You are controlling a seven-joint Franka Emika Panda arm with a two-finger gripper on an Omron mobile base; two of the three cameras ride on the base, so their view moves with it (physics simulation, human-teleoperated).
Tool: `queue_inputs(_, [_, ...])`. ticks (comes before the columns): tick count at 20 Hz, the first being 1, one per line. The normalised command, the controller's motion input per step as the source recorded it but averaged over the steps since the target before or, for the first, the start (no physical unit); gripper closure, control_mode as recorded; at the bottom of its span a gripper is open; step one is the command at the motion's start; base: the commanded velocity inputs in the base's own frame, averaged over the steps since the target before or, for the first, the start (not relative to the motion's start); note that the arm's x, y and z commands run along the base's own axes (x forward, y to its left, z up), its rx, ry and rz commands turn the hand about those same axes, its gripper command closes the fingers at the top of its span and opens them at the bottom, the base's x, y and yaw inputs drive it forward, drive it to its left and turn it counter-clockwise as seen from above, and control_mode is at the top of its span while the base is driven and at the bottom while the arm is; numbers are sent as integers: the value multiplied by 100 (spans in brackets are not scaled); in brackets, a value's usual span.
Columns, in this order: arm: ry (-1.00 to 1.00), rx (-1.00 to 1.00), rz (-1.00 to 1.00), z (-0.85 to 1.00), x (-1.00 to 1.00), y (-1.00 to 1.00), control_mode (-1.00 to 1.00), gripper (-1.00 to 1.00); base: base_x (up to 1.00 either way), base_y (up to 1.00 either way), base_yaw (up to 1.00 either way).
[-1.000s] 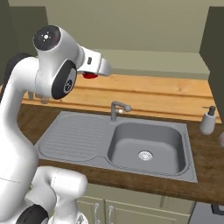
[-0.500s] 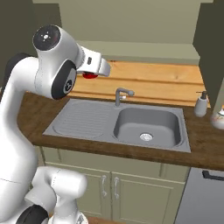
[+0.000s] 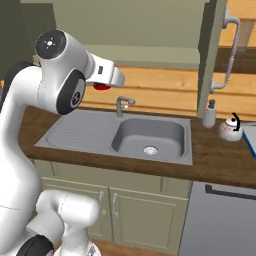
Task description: Pick the kettle from the counter and place it on the tray. Then pick the mug from the cabinet and place it on the tray. Then close the cabinet doors.
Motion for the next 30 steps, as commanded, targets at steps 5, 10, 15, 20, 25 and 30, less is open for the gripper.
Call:
queue_inputs(5, [0, 0, 0, 0, 0, 0, 100, 100, -46, -35, 16])
queue_inputs(10, [0, 0, 0, 0, 0, 0, 100, 100, -72, 2, 4])
queue_inputs(15, [0, 0, 0, 0, 0, 0, 100, 100, -62, -22, -11])
queue_inputs(20, [0, 0, 0, 0, 0, 0, 100, 100, -45, -54, -20])
queue_inputs(25, [0, 0, 0, 0, 0, 0, 100, 100, -2, -93, -9])
queue_inputs(30, [0, 0, 0, 0, 0, 0, 100, 100, 3, -92, -7])
